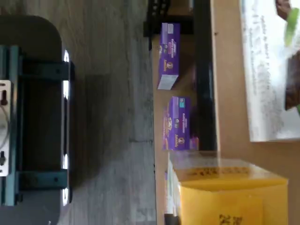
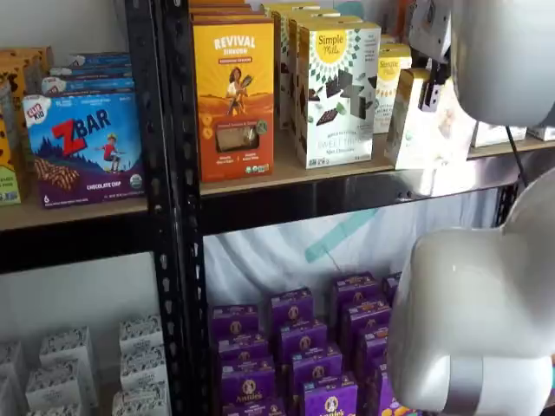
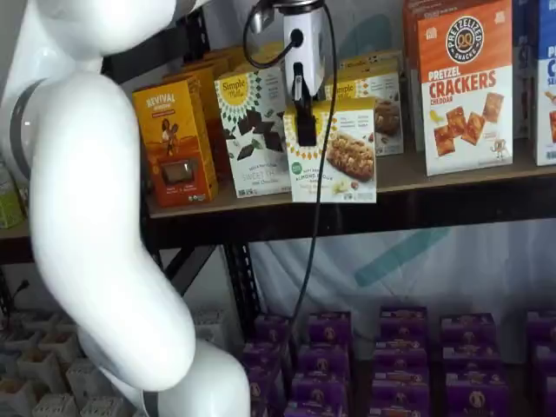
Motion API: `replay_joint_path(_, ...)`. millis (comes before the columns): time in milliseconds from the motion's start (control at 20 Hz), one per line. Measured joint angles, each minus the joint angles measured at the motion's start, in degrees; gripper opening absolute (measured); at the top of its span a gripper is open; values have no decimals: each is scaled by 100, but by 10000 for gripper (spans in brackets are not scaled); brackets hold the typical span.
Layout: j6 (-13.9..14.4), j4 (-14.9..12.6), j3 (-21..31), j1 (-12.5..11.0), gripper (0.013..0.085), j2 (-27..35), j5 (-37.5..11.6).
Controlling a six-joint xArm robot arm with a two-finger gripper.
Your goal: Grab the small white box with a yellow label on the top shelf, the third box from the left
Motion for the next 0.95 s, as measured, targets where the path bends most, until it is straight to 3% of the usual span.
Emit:
replay_joint_path(550, 59, -179, 486, 78, 370, -607, 335)
replay_joint_path(950, 34, -193, 638, 62, 370, -656, 398)
